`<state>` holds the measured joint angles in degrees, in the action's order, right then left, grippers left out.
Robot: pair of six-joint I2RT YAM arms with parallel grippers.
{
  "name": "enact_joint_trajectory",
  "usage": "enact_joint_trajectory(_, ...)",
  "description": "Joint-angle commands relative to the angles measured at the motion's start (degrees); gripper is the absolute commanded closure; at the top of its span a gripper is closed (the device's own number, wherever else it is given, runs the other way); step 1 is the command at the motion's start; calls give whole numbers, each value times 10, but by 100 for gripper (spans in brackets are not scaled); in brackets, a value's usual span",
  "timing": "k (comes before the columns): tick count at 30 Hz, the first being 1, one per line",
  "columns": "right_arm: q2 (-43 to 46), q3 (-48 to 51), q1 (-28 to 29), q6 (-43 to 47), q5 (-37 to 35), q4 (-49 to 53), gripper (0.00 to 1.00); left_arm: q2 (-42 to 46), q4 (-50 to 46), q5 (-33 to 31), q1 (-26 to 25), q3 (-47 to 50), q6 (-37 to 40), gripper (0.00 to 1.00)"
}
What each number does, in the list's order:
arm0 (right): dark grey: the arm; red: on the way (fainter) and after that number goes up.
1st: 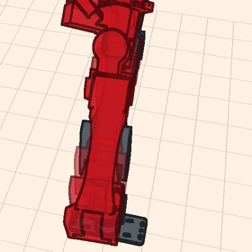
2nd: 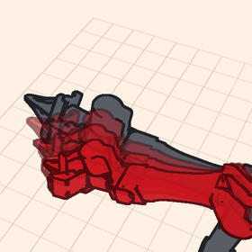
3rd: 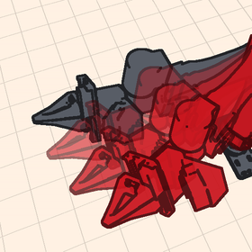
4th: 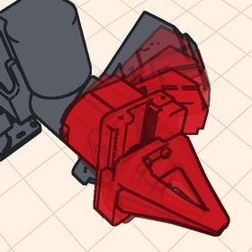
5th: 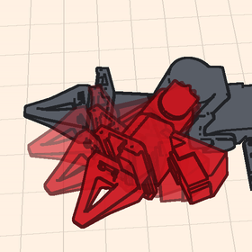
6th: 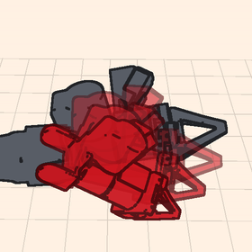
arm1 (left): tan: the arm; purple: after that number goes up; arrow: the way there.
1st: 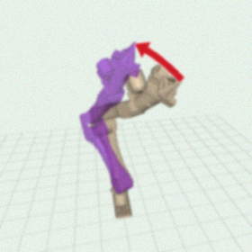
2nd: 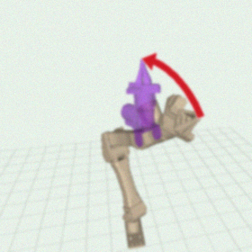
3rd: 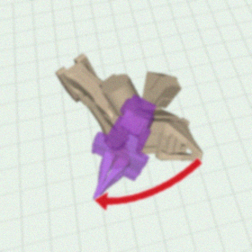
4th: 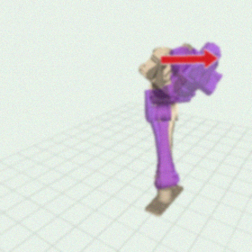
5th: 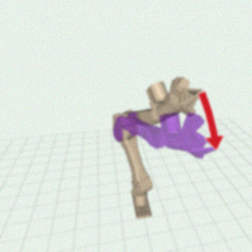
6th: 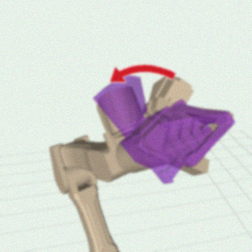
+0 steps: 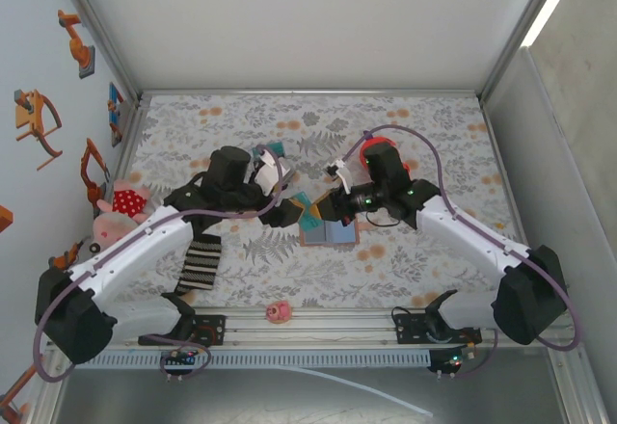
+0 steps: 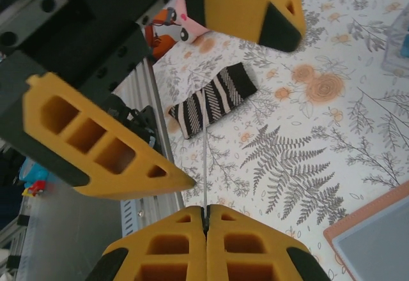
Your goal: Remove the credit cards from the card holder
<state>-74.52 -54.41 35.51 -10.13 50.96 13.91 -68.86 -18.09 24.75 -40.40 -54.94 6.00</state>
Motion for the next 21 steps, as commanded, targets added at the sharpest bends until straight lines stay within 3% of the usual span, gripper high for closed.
enact_joint_trajectory(1, 2, -25, 4, 48, 35, 37, 100, -15, -42, 76, 3, -29, 33, 28)
enact_joint_trajectory(8, -1, -32, 4, 67, 30, 56, 100, -23, -46, 115, 5, -30, 30, 61)
enact_joint_trajectory(12, 0, -35, 4, 63, 27, 51, 100, -28, -53, 119, 7, -32, 23, 84)
enact_joint_trajectory(14, 3, -31, 4, 52, 24, 40, 100, -28, -55, 120, 8, -32, 22, 89)
enact_joint_trajectory(17, 16, -12, 4, 24, 4, 5, 90, -25, -47, 120, 10, -30, 13, 98)
enact_joint_trajectory(18, 21, -7, 4, 16, -6, -3, 81, -22, -42, 119, 11, -27, 9, 100)
enact_joint_trajectory(21, 38, 7, 4, -7, -42, -20, 67, -9, -24, 115, 19, -19, -10, 100)
